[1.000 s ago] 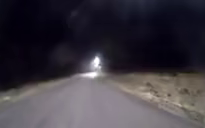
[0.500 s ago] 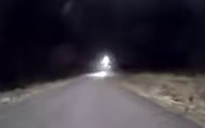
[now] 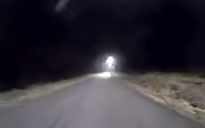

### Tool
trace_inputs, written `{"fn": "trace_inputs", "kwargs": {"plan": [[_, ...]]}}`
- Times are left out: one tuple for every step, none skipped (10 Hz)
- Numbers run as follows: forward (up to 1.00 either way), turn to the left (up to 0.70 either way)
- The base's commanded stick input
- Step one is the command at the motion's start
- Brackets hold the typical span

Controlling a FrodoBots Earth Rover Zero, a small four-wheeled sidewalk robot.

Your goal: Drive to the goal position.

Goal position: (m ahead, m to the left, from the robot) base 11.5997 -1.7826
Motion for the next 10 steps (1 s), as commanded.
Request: {"fn": "trace_inputs", "kwargs": {"plan": [[1.00,0.00],[1.00,0.00],[1.00,0.00],[1.00,0.00],[1.00,0.00],[1.00,0.00],[1.00,-0.01],[1.00,-0.01],[1.00,0.00],[1.00,0.00]]}}
